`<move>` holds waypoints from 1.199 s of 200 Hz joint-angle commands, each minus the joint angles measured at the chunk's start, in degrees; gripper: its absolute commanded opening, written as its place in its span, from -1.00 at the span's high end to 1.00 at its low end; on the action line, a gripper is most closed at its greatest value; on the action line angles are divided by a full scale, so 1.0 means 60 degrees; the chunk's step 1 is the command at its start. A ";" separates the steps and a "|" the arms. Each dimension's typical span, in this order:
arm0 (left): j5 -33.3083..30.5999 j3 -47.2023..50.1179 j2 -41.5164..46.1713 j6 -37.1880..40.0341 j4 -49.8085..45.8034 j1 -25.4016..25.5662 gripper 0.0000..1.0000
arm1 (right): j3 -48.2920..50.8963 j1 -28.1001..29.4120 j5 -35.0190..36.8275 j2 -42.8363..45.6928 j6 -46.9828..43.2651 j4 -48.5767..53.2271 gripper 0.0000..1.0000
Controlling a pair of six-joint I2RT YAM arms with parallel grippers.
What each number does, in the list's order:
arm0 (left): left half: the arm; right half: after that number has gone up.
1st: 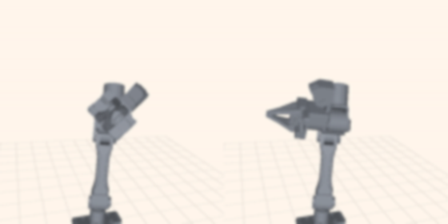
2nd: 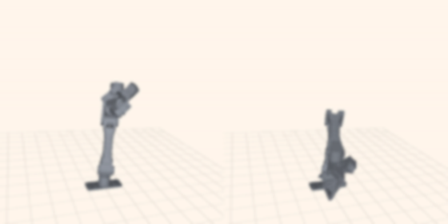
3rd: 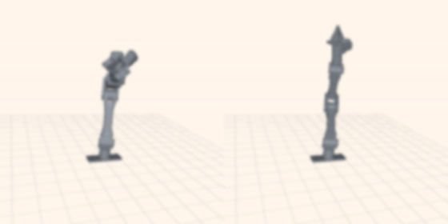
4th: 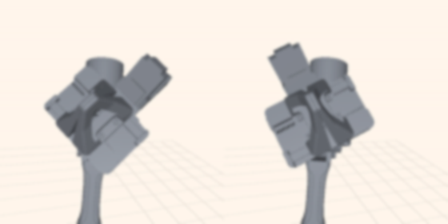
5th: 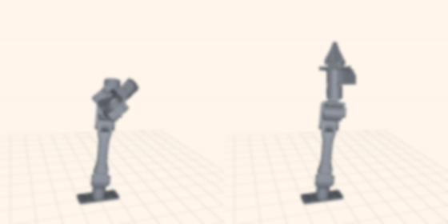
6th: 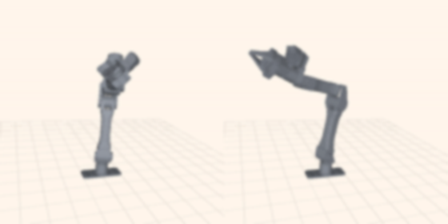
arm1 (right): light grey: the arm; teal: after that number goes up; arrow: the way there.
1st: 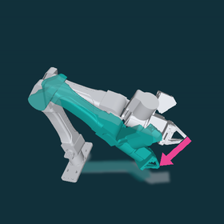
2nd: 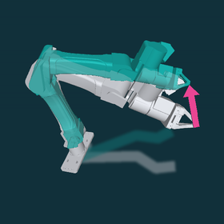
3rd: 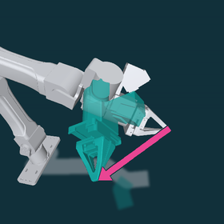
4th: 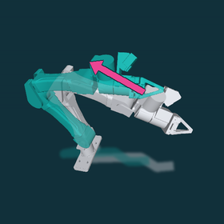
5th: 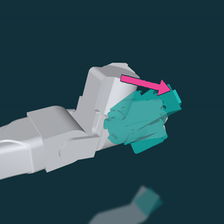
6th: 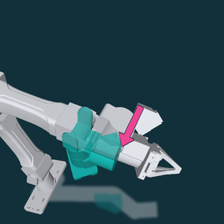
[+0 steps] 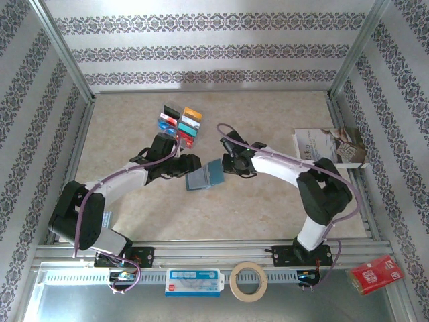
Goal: Take the credit cards out of the card holder
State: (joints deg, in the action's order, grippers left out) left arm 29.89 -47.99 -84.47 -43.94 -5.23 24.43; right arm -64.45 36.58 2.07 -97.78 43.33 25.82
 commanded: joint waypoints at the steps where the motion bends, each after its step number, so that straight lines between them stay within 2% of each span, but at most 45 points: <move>1: -0.0675 -0.0479 -0.0287 0.0077 -0.0388 0.0081 -0.02 | -0.0207 -0.0062 0.0129 0.1091 -0.0188 0.0060 0.30; 15: -0.0947 -0.0593 -0.0404 0.0089 -0.0537 0.0051 -0.11 | -0.1052 0.0076 0.0052 0.1192 -0.0353 0.0984 0.24; 38: -0.0496 -0.0513 -0.0777 -0.0120 0.0228 0.0060 -0.05 | -0.2413 0.0572 0.0036 0.1034 -0.0642 0.2327 0.21; 54: -0.0123 -0.0582 -0.1137 -0.0270 0.0664 0.0051 0.02 | -0.2492 0.0696 -0.0353 0.0978 -0.0476 0.2173 0.23; 83: -0.0497 -0.0598 -0.1518 -0.0395 0.0678 -0.0115 0.21 | -0.2368 0.0833 -0.0804 0.0672 -0.0131 0.1570 0.33; 95: -0.0355 -0.0575 -0.1668 -0.0419 0.0720 -0.0236 0.32 | -0.2355 0.0869 -0.1105 0.0480 0.0003 0.1250 0.40; 113: -0.0339 -0.0566 -0.1793 -0.0511 0.0644 -0.0362 0.38 | -0.2499 0.0886 -0.1948 -0.0046 0.0214 0.0821 0.51; 147: -0.0499 -0.0572 -0.1887 -0.0554 0.0096 -0.0783 0.43 | -0.2682 0.0865 -0.2480 -0.1226 0.0670 0.0487 0.54; 188: -0.0327 -0.0527 -0.1787 -0.0576 -0.0028 -0.1063 0.44 | -0.2776 0.0561 -0.1895 -0.2088 0.0379 0.0739 0.54; 240: -0.0108 -0.0932 -0.1552 0.0044 -0.0961 -0.1044 0.30 | -0.2633 0.0416 -0.1833 -0.2654 -0.0039 0.0794 0.45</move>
State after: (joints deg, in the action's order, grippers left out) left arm 28.29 -52.21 -95.04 -46.02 -6.94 18.26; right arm -80.14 39.48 -9.56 -112.33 44.66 29.95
